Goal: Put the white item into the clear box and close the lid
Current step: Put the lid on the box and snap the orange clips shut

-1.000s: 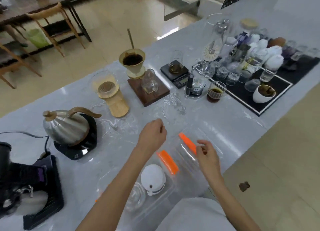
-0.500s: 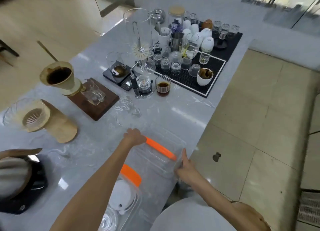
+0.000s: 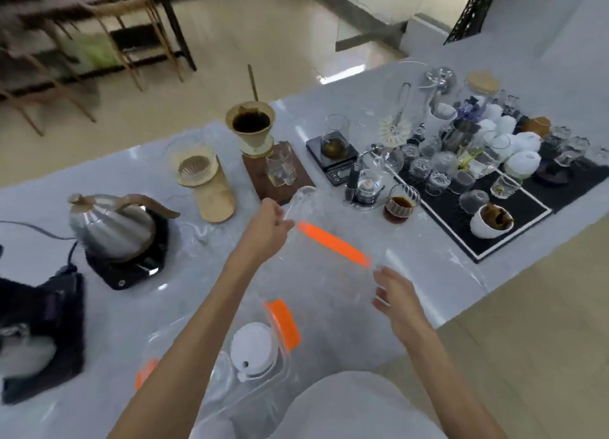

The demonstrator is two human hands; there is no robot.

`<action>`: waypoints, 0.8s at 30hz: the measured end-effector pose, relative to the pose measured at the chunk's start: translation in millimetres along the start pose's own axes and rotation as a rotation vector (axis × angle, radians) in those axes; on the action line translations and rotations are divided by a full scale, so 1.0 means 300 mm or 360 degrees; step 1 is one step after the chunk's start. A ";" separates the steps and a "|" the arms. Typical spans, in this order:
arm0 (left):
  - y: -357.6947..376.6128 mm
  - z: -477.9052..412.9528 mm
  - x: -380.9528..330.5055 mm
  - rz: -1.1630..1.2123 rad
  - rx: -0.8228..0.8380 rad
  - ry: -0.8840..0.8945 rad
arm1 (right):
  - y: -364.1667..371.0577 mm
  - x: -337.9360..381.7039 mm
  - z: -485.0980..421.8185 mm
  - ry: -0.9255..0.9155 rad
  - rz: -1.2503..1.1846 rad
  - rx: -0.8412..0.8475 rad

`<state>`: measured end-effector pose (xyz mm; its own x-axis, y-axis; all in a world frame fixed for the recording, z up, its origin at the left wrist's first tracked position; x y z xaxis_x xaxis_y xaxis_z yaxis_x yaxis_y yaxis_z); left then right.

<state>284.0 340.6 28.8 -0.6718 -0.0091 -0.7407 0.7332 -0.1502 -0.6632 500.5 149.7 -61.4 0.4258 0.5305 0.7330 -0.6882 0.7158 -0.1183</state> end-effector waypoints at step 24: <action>-0.427 0.803 0.683 -0.0051 -0.0792 -0.0733 | 0.446 -0.124 0.421 -0.1261 0.1301 0.0633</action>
<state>27.0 120.0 -12.1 -0.5893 -0.4490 -0.6716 0.5994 0.3143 -0.7361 318.4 168.4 -19.9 -0.6033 0.2361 0.7618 -0.7782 0.0345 -0.6271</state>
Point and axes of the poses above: each hand's wrist, its own z-axis away from the middle knuckle, its own y-axis out of the palm, x = y × z, the point moved 9 cm from there along -z, towards the middle knuckle, and after that the axes turned 12 degrees about -x, right-handed, at the moved point
